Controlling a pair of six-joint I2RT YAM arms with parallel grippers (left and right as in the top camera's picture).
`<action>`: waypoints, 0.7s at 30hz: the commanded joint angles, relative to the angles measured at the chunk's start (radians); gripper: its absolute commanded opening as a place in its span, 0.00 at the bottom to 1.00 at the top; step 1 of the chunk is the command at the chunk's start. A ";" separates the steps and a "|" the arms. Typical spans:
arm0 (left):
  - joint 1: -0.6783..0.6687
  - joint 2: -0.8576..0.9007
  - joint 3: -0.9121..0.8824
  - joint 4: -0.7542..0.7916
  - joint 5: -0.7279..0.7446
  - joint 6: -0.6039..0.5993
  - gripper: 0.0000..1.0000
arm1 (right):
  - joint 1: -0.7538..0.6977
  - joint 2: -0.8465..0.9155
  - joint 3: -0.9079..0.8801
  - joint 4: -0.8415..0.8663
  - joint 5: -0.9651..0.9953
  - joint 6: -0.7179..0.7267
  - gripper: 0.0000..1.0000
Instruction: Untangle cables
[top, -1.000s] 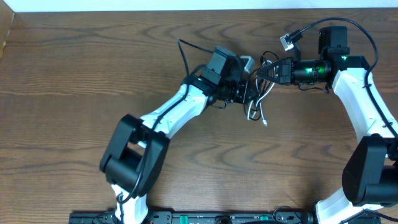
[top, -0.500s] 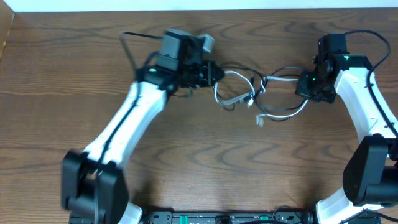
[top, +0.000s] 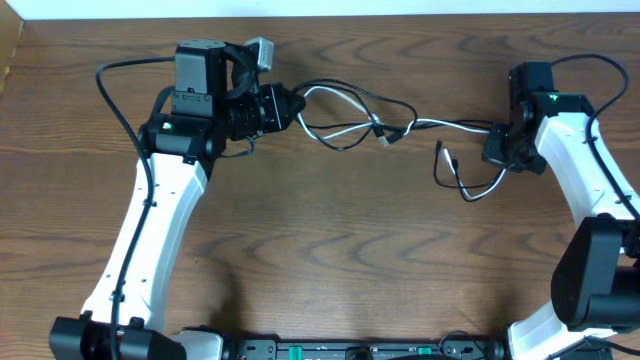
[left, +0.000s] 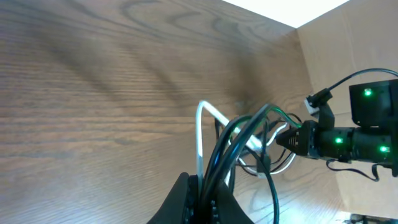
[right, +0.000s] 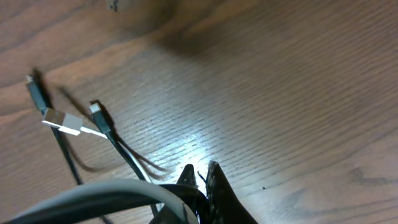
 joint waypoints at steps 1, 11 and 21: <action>0.041 -0.018 0.000 -0.018 -0.079 0.055 0.08 | -0.026 -0.008 -0.010 -0.014 0.075 0.043 0.01; 0.084 -0.018 0.000 -0.117 -0.143 0.030 0.07 | -0.122 -0.008 -0.010 -0.010 -0.274 -0.023 0.09; -0.085 -0.018 0.000 -0.142 -0.105 0.032 0.08 | -0.094 -0.009 -0.008 0.046 -0.821 -0.384 0.52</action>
